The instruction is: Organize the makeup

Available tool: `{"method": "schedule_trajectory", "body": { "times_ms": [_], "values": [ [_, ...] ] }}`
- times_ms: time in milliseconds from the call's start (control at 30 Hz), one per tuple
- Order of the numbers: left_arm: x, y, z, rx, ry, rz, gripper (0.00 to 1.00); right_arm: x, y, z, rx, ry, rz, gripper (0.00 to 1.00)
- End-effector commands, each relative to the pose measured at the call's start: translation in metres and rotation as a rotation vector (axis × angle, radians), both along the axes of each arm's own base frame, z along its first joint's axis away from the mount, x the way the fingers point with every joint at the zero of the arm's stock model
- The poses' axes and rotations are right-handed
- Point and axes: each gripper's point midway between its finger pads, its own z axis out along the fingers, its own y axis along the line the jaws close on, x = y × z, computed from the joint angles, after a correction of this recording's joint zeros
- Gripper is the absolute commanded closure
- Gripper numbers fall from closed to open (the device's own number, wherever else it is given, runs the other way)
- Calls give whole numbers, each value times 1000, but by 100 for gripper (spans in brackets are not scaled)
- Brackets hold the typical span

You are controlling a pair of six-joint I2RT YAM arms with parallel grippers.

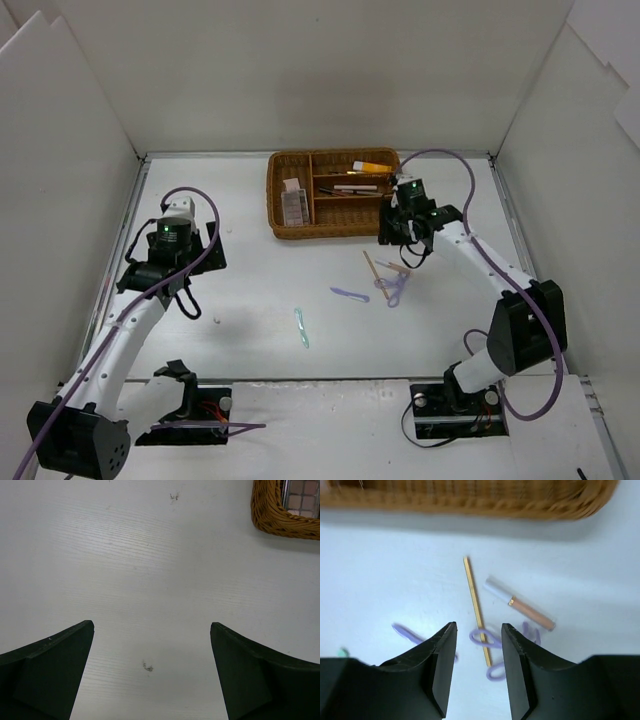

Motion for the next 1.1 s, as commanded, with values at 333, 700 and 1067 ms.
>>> {"method": "schedule_trajectory", "body": {
  "times_ms": [333,700,1067],
  "values": [
    [11,1,11,4,-54,2,3,-41,25,-92,-169,240,363,63],
    [6,5,14,8,-65,19,3,-49,30,-121,-180,318,425,71],
    [6,5,15,6,-68,22,3,-56,53,-106,-190,266,494,100]
  ]
}}
